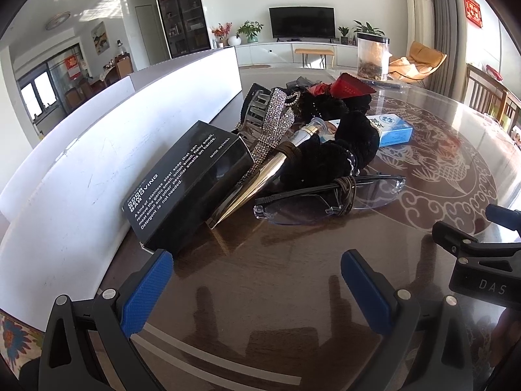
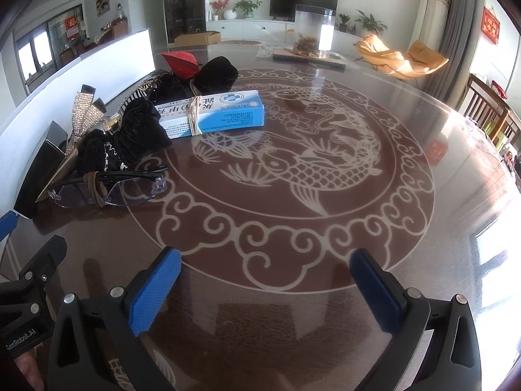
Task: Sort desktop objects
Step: 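Reach the left tool to the rimless glasses while the right tool approaches the black fabric item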
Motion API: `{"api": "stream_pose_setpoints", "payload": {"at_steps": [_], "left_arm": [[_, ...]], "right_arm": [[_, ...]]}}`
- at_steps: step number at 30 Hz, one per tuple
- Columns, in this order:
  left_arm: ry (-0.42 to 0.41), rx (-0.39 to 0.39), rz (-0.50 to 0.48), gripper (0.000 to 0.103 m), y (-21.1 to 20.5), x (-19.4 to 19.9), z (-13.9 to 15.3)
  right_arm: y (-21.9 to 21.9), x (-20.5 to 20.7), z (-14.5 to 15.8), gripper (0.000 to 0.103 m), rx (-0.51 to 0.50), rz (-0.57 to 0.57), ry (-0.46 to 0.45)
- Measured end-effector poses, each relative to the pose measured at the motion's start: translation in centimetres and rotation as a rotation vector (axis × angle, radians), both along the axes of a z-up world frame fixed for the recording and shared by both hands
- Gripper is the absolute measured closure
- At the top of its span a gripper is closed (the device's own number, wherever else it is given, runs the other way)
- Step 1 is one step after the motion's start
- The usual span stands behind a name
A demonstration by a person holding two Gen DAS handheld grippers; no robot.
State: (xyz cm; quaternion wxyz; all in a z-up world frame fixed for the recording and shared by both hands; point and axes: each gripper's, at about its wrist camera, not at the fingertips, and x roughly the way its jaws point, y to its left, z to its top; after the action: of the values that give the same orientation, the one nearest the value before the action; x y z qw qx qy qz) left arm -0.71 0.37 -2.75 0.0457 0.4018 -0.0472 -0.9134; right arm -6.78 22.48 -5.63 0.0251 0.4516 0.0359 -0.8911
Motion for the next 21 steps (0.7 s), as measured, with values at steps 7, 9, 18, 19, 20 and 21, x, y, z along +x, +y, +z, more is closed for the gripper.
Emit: {"api": "stream_pose_setpoints", "payload": {"at_steps": [7,9,18,19,20,21], "left_arm": [[-0.019,-0.012,0.000,0.000,0.27,-0.08,-0.26],[-0.021,-0.013,-0.002,0.000,0.28,-0.09,-0.32],[-0.028,-0.011,-0.003,0.000,0.31,-0.26,-0.48],[-0.023,-0.011,-0.002,0.000,0.24,-0.22,-0.46],[-0.014,-0.016,0.002,0.000,0.25,-0.14,-0.31],[0.002,-0.026,0.009,0.000,0.28,0.03,-0.06]], "right_arm": [[0.26,-0.21,-0.21,0.000,-0.023,0.000,-0.009],[0.25,-0.18,-0.21,0.000,-0.022,-0.001,-0.009],[0.26,-0.16,-0.21,0.000,-0.023,0.000,-0.009],[0.26,-0.16,-0.21,0.000,-0.023,0.000,-0.009],[0.26,-0.16,-0.21,0.000,-0.023,0.000,-0.009],[0.25,-0.19,-0.21,0.000,-0.023,0.000,-0.009]]}}
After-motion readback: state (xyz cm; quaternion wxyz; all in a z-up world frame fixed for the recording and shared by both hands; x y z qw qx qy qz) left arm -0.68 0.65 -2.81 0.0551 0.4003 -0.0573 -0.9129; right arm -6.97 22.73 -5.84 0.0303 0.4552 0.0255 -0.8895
